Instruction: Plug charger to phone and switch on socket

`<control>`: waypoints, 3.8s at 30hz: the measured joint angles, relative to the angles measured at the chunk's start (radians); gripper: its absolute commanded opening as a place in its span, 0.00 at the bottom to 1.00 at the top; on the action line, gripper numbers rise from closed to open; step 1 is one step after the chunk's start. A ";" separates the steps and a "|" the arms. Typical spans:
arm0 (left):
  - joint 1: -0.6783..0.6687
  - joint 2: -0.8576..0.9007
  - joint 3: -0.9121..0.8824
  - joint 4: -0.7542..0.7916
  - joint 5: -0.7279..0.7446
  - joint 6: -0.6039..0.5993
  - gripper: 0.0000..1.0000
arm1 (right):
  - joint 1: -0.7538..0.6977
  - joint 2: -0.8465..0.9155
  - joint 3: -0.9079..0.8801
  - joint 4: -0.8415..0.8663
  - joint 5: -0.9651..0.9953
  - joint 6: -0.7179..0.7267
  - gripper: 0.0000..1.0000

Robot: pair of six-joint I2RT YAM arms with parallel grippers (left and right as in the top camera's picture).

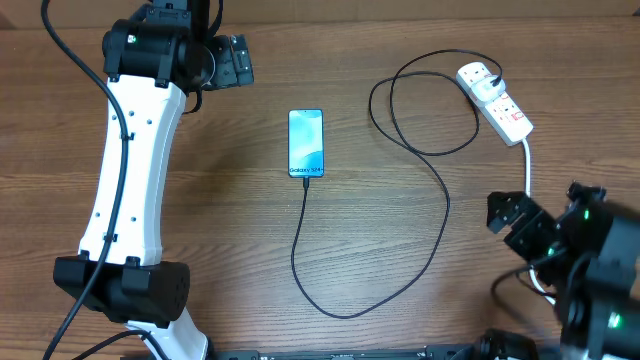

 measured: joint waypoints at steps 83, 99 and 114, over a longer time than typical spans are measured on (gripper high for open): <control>0.000 0.000 0.000 0.000 0.000 0.000 1.00 | 0.242 -0.690 -0.861 0.988 0.098 -0.412 1.00; 0.000 0.000 0.000 0.000 0.000 0.000 1.00 | 0.242 -0.690 -0.861 0.981 0.158 -0.522 1.00; 0.000 0.000 0.000 0.000 0.000 0.000 1.00 | 0.242 -0.690 -0.861 0.980 0.167 -0.498 1.00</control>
